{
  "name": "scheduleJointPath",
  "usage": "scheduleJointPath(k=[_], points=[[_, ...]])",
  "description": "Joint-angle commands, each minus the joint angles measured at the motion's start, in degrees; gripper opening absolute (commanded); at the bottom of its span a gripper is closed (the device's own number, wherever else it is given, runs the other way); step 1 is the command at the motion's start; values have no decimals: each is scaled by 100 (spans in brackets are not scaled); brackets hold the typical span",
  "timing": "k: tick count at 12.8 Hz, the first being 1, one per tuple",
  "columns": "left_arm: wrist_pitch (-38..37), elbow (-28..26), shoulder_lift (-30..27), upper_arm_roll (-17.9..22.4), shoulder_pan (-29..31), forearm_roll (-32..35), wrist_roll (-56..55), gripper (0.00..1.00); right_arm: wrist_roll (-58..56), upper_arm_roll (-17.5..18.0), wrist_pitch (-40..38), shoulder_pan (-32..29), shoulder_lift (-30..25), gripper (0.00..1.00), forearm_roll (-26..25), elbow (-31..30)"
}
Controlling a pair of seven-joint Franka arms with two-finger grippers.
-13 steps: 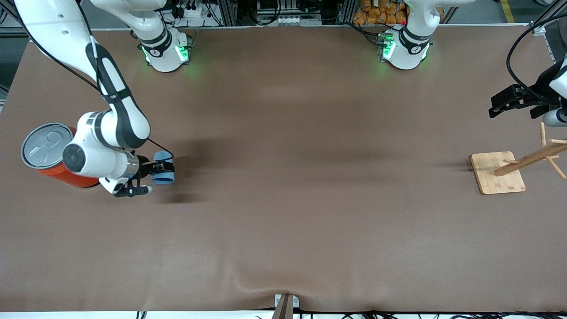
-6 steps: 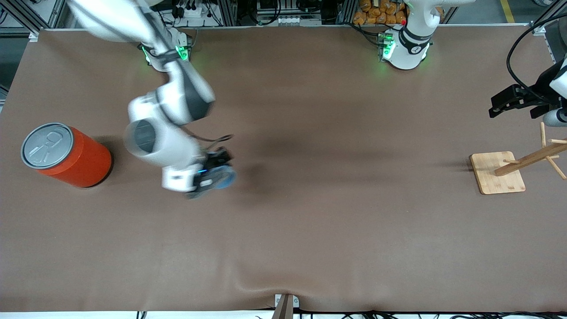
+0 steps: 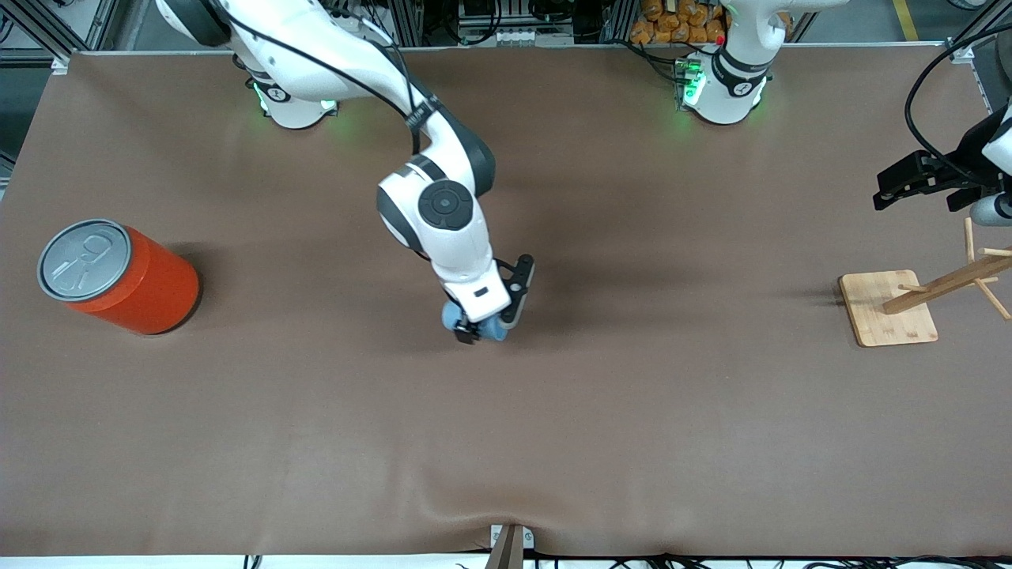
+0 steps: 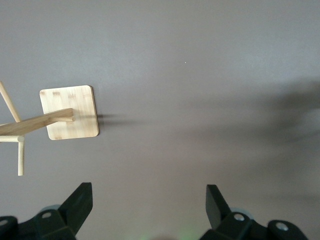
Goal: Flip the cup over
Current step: 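Lift the cup with the right gripper while the left gripper approaches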
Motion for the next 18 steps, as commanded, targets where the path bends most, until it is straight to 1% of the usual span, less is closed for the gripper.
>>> scheduleJointPath(k=[1,6,8,9,10,11,12,13,15,17,18], points=[[28,28,-12,-9,44,-8,28,100,-233,-126,141,650,559,0,-212,629],[28,28,-4,-9,36,-8,37,100,382,-135,176,1187,885,0,-537,666],[28,28,-13,-9,36,1,28,100,680,-126,281,1232,1070,0,-783,657],[28,28,-13,-9,27,-8,28,100,795,-126,290,1214,1131,0,-784,666],[28,28,-13,-9,27,-8,28,100,822,-118,325,1179,1158,3,-775,666],[28,28,-13,-9,18,-8,28,100,822,-118,351,1179,1167,11,-775,657],[28,37,-13,-9,27,-8,36,100,831,-118,352,1188,1167,40,-775,666],[28,28,-4,-9,35,1,37,100,840,-118,352,1188,1158,99,-766,666],[37,80,276,44,70,-26,28,100,848,-117,334,1179,1158,100,-749,657],[81,169,732,97,324,-96,-25,100,848,-109,325,1170,1141,100,-740,648],[290,169,961,97,430,-244,-8,100,848,-117,317,1170,1132,100,-731,648]])
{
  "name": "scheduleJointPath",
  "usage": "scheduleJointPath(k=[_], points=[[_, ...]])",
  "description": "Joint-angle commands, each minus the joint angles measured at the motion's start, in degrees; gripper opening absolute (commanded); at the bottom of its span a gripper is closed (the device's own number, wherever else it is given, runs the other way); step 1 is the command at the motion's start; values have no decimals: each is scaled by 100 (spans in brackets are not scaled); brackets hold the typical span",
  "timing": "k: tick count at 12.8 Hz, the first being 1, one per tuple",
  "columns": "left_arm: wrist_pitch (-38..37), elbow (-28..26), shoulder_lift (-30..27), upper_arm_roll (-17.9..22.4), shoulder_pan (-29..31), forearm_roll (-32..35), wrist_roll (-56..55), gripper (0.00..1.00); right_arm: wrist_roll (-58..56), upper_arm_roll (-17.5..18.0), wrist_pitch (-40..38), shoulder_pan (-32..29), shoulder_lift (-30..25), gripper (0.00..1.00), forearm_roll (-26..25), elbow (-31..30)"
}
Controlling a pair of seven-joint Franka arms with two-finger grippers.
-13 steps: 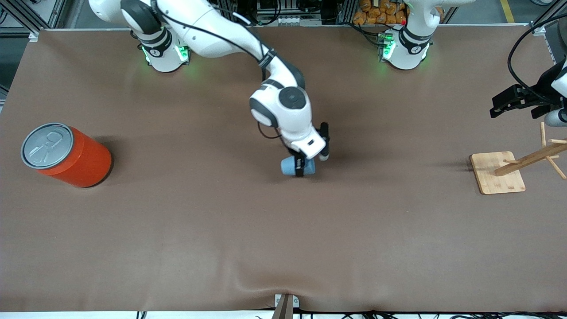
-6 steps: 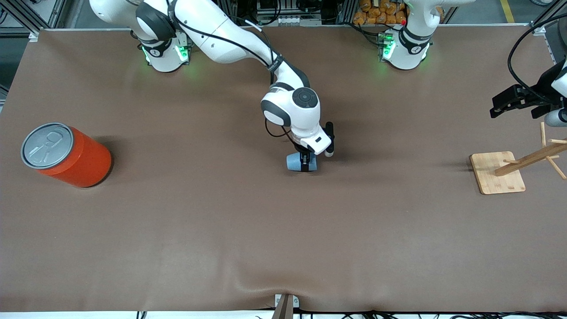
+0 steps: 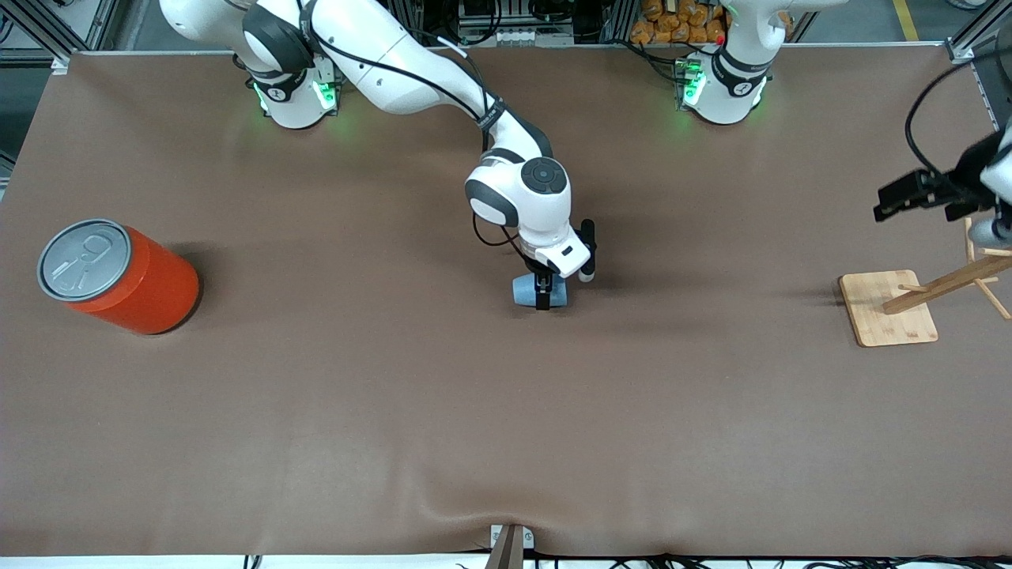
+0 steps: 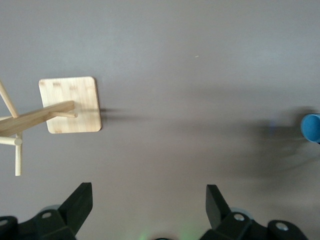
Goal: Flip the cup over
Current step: 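Lift the cup with the right gripper while the left gripper approaches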
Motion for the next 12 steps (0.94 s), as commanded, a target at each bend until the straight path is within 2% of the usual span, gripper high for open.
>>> scheduleJointPath(k=[1,2,3,4,7,8,11,12], points=[[434,161,852,16,281,-515,32,100,137,25,-45,-15,69,100,-102,174],[576,169,1326,-36,464,-1084,58,100,137,25,-72,-24,25,100,-76,174],[638,169,1470,-45,405,-1742,24,100,137,25,-98,-24,-45,100,-67,157],[647,135,1619,-54,396,-2123,15,100,137,34,-116,-15,-98,100,-58,122],[639,-207,1813,-159,150,-2240,49,100,269,78,-500,11,-326,100,-58,60],[700,-400,1901,-325,150,-2336,58,100,269,104,-737,20,-431,100,-58,60],[1531,-1076,2042,-852,150,-2714,58,100,269,315,-1563,-50,-993,100,-5,60],[1770,-1340,2016,-1002,158,-2785,58,100,277,298,-1723,-85,-1178,100,221,86]])
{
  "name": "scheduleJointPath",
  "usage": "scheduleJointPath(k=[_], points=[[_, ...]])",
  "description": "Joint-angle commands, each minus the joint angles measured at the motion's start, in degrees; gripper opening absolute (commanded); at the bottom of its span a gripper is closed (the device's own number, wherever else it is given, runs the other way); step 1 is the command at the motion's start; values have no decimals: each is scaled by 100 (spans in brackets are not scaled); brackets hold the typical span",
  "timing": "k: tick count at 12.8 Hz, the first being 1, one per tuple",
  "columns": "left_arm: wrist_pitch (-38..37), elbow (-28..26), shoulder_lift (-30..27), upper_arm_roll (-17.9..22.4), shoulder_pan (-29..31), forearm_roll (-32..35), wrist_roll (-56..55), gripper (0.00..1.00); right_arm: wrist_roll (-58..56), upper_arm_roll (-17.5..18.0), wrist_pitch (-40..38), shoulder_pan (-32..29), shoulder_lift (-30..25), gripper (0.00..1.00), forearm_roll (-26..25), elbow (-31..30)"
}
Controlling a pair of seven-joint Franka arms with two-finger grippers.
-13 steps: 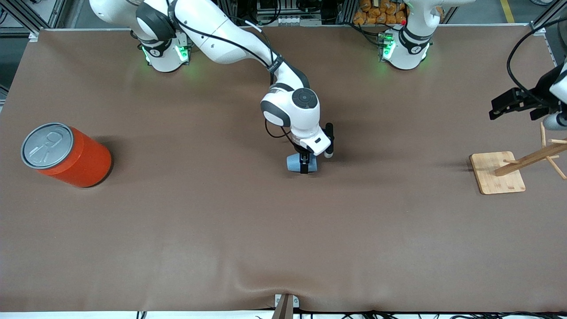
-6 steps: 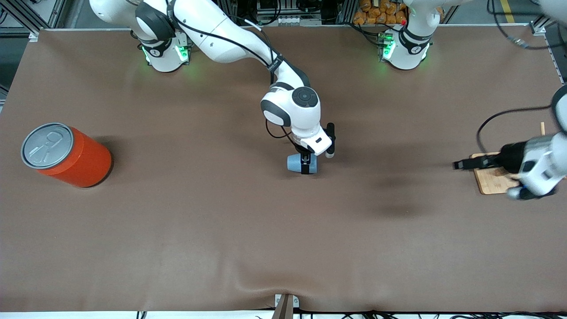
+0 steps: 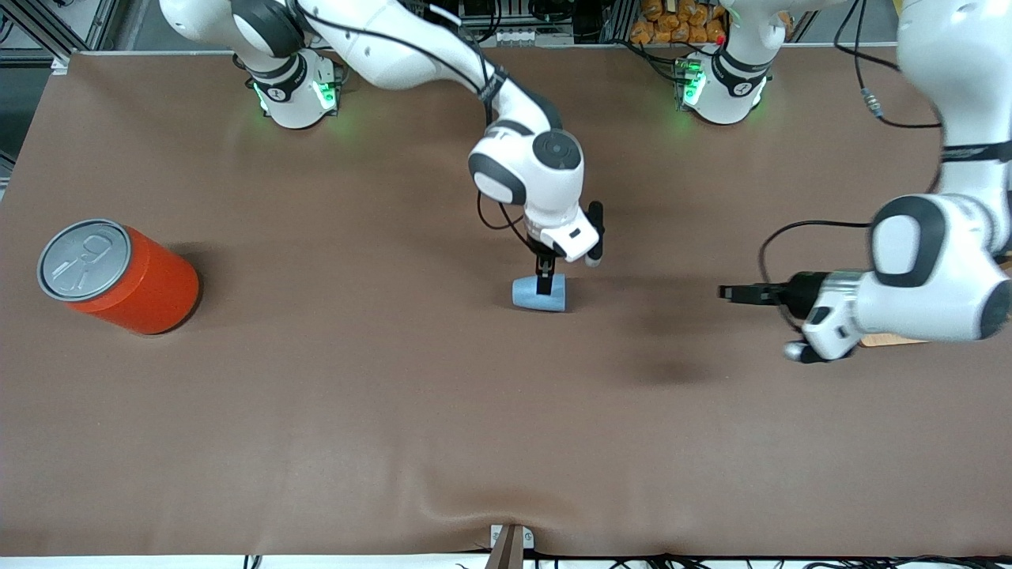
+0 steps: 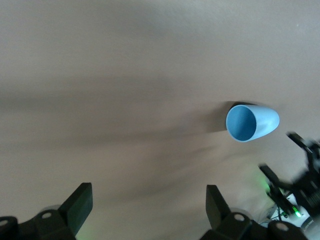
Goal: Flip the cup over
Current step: 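Grasp the cup with the left gripper while the right gripper withdraws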
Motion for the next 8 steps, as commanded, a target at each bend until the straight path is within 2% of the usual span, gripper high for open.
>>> scheduleJointPath(k=[1,3,6,8], points=[[562,-689,-98,-365,41,-258,9,100,95,45,-457,-137,-622,100,369,-101],[642,-962,-98,-550,41,-643,18,100,95,-25,-869,-442,-1035,100,362,-84],[913,-1130,-28,-848,6,-1417,115,100,77,-17,-950,-1513,-1308,100,415,4],[1272,-1130,156,-947,-326,-1725,106,100,77,27,-959,-2278,-1519,100,650,4]])
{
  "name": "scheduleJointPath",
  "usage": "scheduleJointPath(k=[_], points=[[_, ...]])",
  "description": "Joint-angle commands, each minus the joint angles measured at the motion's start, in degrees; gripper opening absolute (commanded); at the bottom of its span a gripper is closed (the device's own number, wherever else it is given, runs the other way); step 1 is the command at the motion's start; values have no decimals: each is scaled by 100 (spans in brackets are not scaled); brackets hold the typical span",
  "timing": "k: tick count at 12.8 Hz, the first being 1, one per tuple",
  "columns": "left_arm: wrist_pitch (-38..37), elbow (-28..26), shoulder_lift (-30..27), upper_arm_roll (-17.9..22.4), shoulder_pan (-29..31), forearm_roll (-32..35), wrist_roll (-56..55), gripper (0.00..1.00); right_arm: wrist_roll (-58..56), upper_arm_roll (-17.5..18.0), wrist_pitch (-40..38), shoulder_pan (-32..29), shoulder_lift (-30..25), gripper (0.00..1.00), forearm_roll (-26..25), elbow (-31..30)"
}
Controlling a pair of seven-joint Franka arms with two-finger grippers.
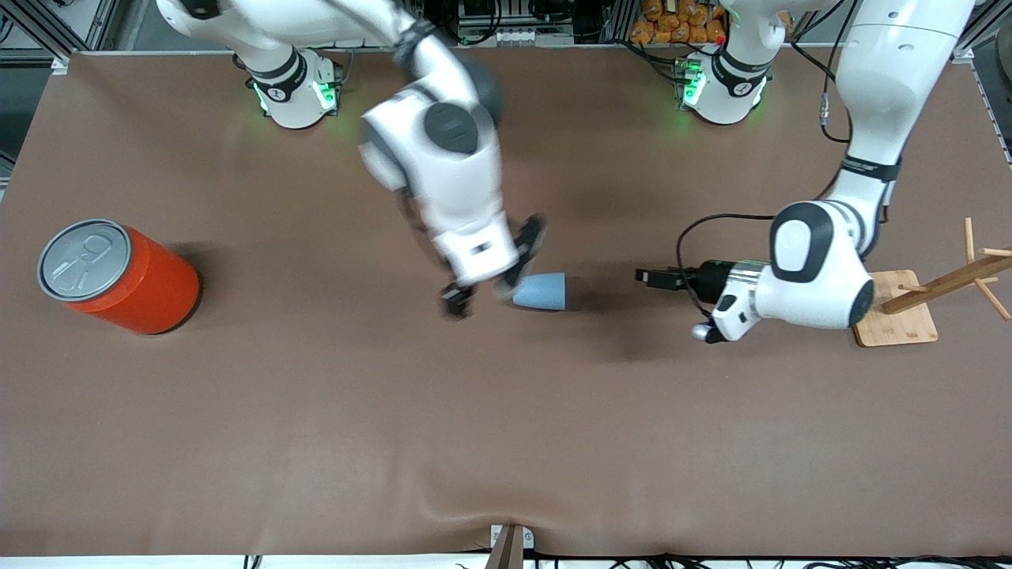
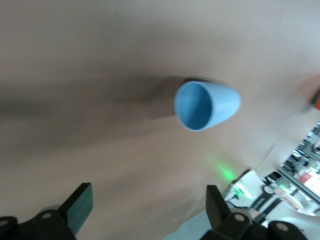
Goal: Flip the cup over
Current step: 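Grasp the cup with the left gripper while the right gripper withdraws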
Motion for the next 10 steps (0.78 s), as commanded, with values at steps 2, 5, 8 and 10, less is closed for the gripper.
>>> scheduleJointPath(k=[2,5,8,10], points=[[1038,-93,408,-78,-701,-480,59,100,-16,128,-173,-1242,-537,100,700,-88],[1752,-84,673,-78,-1167,-1006,59,100,-8,146,-718,-2218,-749,100,823,-80],[2656,-49,901,-86,-1484,-1175,59,100,1,198,-1148,-3001,-960,100,982,-80],[2966,-49,1007,-86,-1668,-1428,59,100,629,137,-1649,-3283,-1214,100,1288,-88]])
